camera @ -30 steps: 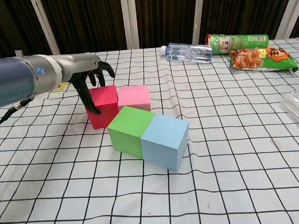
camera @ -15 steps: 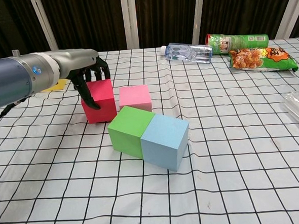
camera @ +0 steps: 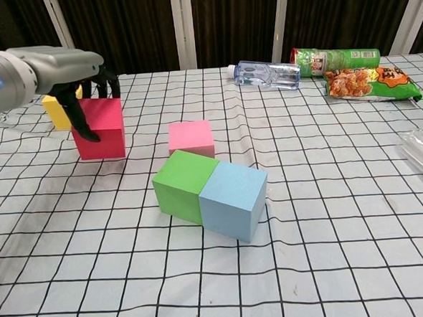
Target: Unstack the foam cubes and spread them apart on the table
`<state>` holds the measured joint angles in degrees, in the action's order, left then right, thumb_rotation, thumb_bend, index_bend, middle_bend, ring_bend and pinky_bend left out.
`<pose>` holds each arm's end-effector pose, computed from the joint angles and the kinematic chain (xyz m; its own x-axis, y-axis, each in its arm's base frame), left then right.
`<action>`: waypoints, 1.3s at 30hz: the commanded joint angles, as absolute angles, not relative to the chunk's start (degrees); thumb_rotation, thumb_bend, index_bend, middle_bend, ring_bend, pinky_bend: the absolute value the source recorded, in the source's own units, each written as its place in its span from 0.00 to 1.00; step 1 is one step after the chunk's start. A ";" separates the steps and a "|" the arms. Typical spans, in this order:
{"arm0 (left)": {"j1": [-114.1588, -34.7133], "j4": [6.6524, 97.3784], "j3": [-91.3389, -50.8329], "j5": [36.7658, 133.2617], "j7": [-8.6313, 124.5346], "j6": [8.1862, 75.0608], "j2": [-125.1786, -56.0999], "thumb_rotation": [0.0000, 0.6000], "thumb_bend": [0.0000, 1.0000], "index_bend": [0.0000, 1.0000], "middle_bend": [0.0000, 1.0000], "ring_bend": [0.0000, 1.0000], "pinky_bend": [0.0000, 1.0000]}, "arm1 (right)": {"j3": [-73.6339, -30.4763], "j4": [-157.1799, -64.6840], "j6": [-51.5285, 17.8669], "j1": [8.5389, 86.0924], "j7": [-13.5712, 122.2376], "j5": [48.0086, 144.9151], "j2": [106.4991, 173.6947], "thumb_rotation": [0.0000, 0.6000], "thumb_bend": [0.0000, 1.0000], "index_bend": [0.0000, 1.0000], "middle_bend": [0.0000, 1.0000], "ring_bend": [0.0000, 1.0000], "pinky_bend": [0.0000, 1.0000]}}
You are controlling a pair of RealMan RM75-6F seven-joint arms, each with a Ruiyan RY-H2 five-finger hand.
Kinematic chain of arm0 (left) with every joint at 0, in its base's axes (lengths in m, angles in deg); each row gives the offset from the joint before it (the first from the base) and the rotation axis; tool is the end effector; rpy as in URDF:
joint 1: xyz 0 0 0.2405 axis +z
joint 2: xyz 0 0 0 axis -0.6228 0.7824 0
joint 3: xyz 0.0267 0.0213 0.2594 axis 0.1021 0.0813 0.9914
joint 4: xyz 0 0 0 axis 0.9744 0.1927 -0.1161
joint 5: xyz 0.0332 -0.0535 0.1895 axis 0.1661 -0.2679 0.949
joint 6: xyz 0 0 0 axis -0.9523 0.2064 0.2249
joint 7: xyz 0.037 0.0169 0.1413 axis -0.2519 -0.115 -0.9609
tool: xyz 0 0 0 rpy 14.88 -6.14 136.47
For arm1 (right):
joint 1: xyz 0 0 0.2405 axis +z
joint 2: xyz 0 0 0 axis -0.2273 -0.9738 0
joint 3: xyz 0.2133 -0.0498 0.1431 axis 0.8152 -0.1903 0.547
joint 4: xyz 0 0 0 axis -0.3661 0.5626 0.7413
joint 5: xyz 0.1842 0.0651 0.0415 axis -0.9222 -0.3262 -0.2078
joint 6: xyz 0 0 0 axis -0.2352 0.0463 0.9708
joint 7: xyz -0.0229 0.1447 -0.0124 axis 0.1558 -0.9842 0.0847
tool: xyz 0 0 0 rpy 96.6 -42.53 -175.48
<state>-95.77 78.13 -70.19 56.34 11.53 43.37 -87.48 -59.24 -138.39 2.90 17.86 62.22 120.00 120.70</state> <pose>-0.1133 0.3728 0.0404 0.6707 0.2090 0.7116 0.7401 -0.2516 -0.6237 -0.2798 -0.1808 0.1563 0.3525 -0.0339 0.9352 -0.9357 -0.0302 0.3516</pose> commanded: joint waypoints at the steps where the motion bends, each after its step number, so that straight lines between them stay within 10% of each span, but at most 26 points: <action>1: -96.23 85.68 -67.59 49.48 4.16 43.43 -80.72 1.00 0.20 0.24 0.33 0.31 0.44 | -59.23 -138.49 3.10 17.78 62.16 120.07 120.64 1.00 0.06 0.17 0.04 0.13 0.00; 7: -99.62 92.66 -64.54 33.49 -5.36 43.09 -74.47 1.00 0.04 0.00 0.02 0.02 0.22 | -59.15 -138.32 3.35 17.77 61.94 120.22 120.75 1.00 0.06 0.17 0.04 0.13 0.00; 13: -101.96 93.08 -64.68 26.78 -7.41 41.26 -72.88 1.00 0.00 0.00 0.00 0.00 0.21 | -59.27 -138.31 3.06 17.91 62.39 120.30 120.96 1.00 0.06 0.17 0.04 0.13 0.00; 30: -93.55 95.69 -68.95 65.22 13.82 32.46 -72.73 1.00 0.00 0.00 0.00 0.00 0.15 | -59.45 -138.68 2.23 18.21 63.48 119.83 121.12 1.00 0.06 0.17 0.04 0.13 0.00; 39: -94.61 93.58 -67.61 70.31 15.53 29.67 -76.40 1.00 0.00 0.00 0.00 0.00 0.12 | -59.40 -138.74 2.31 18.20 63.82 119.68 121.24 1.00 0.06 0.17 0.04 0.13 0.00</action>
<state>-94.00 94.25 -68.04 70.26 16.34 30.55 -75.51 -59.40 -138.74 2.31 18.20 63.81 119.69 121.23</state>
